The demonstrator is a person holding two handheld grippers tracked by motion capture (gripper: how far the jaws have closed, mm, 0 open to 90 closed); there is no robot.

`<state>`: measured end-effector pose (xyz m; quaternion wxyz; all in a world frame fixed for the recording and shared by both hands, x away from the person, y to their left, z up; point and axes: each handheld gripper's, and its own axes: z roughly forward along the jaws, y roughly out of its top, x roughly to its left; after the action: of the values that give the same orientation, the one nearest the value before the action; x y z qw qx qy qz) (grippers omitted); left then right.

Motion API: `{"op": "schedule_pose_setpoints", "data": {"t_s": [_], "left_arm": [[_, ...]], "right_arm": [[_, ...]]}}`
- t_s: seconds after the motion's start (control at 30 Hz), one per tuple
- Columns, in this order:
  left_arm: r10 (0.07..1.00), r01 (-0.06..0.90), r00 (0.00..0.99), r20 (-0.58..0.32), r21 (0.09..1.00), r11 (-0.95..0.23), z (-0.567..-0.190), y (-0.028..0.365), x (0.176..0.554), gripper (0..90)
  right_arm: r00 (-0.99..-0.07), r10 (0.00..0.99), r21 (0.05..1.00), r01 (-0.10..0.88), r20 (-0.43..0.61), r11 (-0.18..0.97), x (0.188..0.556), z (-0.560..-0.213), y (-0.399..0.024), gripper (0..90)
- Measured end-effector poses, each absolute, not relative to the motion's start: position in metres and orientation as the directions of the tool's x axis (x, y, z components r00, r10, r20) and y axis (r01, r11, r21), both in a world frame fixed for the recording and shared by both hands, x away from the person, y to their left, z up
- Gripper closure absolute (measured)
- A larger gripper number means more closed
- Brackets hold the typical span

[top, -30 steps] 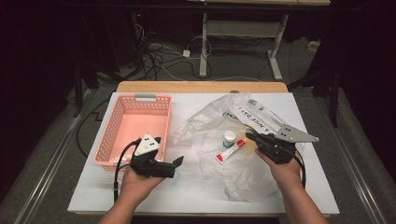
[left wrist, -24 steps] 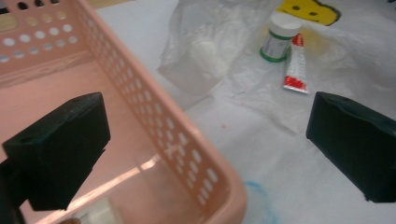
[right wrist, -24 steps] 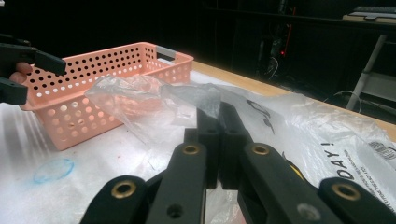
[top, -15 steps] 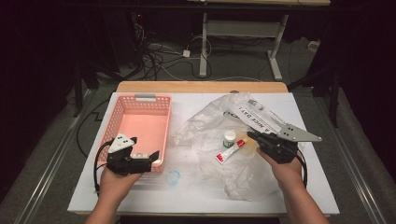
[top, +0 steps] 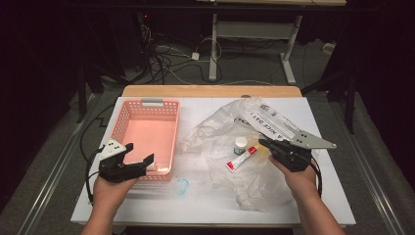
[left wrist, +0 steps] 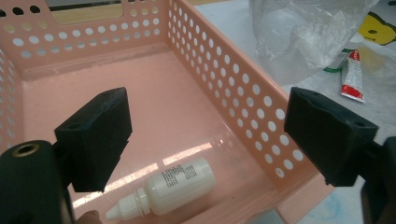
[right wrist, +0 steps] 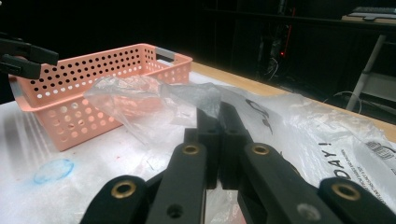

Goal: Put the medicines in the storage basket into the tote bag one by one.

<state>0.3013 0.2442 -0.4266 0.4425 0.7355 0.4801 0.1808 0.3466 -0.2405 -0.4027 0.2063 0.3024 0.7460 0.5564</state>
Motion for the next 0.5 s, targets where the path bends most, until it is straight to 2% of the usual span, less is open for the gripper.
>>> {"op": "schedule_pose_setpoints", "data": {"t_s": [0.1,0.33,0.5], "left_arm": [[0.866,0.562,0.469,-0.174,0.815,-0.141,-0.4287,0.2452,0.3027,18.1],[0.866,0.604,0.458,-0.2,0.785,-0.138,-0.4325,0.2451,0.3055,34.4],[0.877,0.616,0.436,-0.202,0.778,-0.127,-0.4305,0.2445,0.3066,59.0]], "right_arm": [[-0.733,0.68,0.956,0.218,0.026,0.198,0.347,-0.4023,-0.2414,90.0],[-0.732,0.681,0.955,0.219,0.025,0.201,0.3461,-0.4018,-0.2409,90.0],[-0.732,0.681,0.954,0.221,0.024,0.204,0.3469,-0.4024,-0.2406,90.0]]}}
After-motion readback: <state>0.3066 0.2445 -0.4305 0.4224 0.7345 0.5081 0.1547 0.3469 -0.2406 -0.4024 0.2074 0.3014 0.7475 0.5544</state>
